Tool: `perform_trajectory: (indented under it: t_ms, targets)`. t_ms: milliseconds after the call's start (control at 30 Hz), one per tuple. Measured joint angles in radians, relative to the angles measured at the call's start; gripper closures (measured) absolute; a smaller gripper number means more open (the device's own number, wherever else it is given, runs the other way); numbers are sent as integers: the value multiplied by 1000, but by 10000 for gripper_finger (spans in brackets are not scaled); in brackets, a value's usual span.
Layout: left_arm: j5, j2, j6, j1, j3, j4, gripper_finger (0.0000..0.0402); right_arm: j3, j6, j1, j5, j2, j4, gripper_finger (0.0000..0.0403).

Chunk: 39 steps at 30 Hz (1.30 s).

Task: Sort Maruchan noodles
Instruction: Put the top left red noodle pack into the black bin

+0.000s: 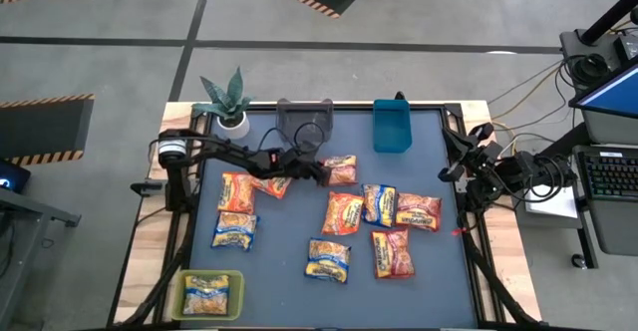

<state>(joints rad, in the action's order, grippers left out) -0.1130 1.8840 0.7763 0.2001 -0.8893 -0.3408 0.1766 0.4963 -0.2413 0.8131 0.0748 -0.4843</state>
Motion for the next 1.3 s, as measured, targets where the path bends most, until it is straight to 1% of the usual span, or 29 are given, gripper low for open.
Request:
perform_trajectory:
  t_ms: [267, 567, 767, 867, 1033, 1167, 1300]
  targets:
    - [-8, -62, -69, -16, 1, 0, 401, 0, 1, 0, 0, 0, 0, 394]
    - [-59, -210, -261, -45, 1, -3, 401, 0, 2, 0, 0, 0, 0, 394]
    - [-72, -283, -304, -44, 1, 13, 401, 0, 2, 0, 0, 0, 0, 394]
    - [-75, -282, -303, -45, 0, 25, 401, 0, 2, 0, 0, 0, -2, 394]
    - [-71, -248, -284, -65, 0, 28, 401, 0, 2, 0, 0, 0, -4, 394]
    - [-131, -232, -225, -64, 0, 49, 401, 0, 2, 0, 0, 0, -4, 394]
    - [-132, -224, -238, -64, 0, 43, 401, 0, 2, 0, 0, 0, -4, 394]
